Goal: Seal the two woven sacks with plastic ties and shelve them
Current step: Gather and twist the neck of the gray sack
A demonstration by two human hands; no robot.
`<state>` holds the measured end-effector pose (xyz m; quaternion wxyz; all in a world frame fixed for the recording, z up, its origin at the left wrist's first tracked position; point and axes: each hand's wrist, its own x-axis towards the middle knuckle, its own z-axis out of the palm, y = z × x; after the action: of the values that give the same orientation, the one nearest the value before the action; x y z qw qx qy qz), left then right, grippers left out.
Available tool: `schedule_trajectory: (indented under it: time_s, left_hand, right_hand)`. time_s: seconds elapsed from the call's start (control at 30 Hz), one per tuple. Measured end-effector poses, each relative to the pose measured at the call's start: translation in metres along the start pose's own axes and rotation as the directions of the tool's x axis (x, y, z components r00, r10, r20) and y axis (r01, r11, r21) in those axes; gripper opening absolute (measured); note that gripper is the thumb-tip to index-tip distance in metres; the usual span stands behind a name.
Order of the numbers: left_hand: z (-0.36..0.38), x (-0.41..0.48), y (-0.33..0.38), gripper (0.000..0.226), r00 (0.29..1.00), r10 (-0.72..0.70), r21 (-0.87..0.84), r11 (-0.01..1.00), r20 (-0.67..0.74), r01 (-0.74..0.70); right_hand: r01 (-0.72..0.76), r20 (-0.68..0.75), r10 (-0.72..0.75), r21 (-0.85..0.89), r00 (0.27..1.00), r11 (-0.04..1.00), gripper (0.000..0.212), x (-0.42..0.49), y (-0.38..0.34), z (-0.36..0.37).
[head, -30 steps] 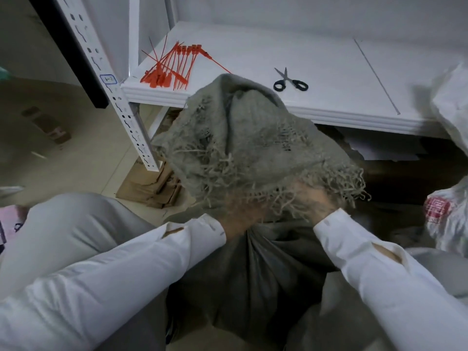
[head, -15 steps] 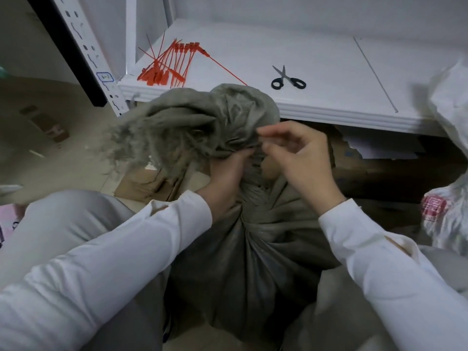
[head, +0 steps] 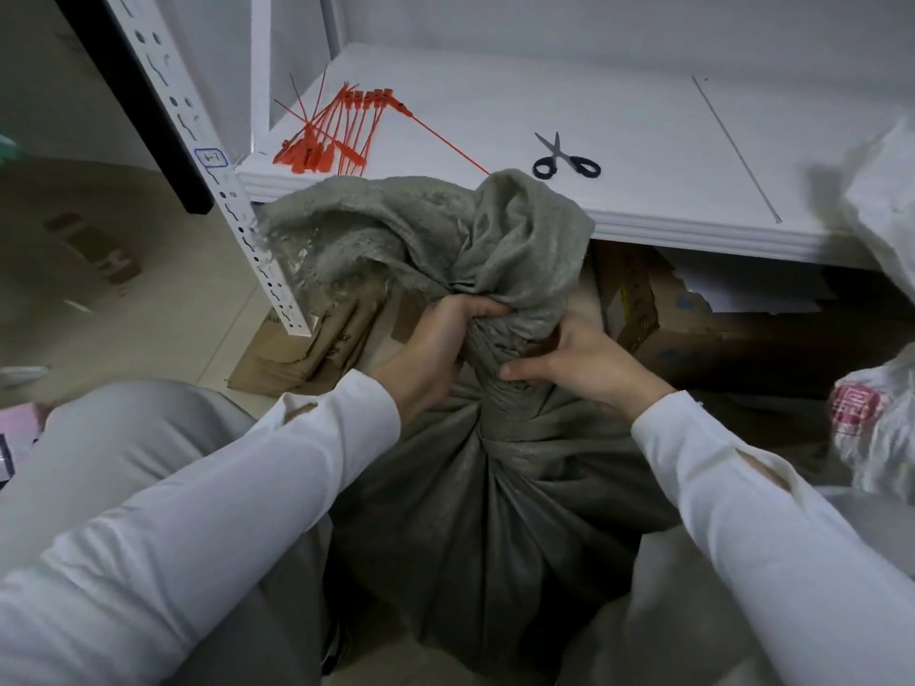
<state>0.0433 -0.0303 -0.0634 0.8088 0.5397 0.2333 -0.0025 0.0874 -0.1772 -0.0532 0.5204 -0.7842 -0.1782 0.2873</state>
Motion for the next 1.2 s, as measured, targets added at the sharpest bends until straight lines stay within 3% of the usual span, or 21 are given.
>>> schedule_trajectory:
  time_s: [0.33,0.43,0.57,0.63,0.7,0.83,1.0,1.2]
  left_hand:
    - [0.002,-0.009,0.003,0.036,0.998,0.020,0.107,0.994,0.065,-0.027]
    - [0.006,-0.010,0.001,0.038,0.999,0.034,0.101,0.994,-0.033,-0.031]
    - [0.010,-0.013,-0.012,0.051,0.963,0.041,0.034,0.999,-0.266,-0.033]
    - [0.012,-0.017,-0.020,0.072,0.928,0.055,0.053,0.998,-0.368,-0.038]
    - [0.012,-0.020,-0.022,0.088,0.894,0.087,0.124,0.992,-0.439,-0.035]
    - [0.012,-0.023,-0.023,0.101,0.888,0.134,0.256,0.967,-0.440,-0.019]
    - [0.024,-0.041,-0.027,0.099,0.944,0.207,0.348,0.931,-0.256,-0.110]
    - [0.027,-0.037,-0.014,0.106,0.939,0.115,0.260,0.965,-0.323,-0.029]
  right_hand:
    - [0.028,-0.017,-0.028,0.019,0.999,0.999,0.050,-0.004,0.009,0.010]
    - [0.033,-0.098,-0.035,-0.018,0.995,0.999,0.052,-0.002,0.012,0.017]
    - [-0.067,-0.232,0.026,-0.171,0.972,0.983,0.077,0.002,0.014,0.032]
    - [-0.153,-0.315,0.073,-0.239,0.946,0.959,0.069,-0.001,0.009,0.039]
    - [-0.217,-0.402,0.093,-0.274,0.911,0.937,0.047,-0.005,0.006,0.045]
    - [-0.253,-0.499,0.060,-0.329,0.864,0.910,0.029,-0.008,0.005,0.056]
    - [-0.277,-0.508,0.003,-0.466,0.862,0.840,0.021,-0.007,0.007,0.058]
    - [-0.178,-0.377,-0.154,-0.709,0.913,0.682,0.022,-0.012,0.005,0.080]
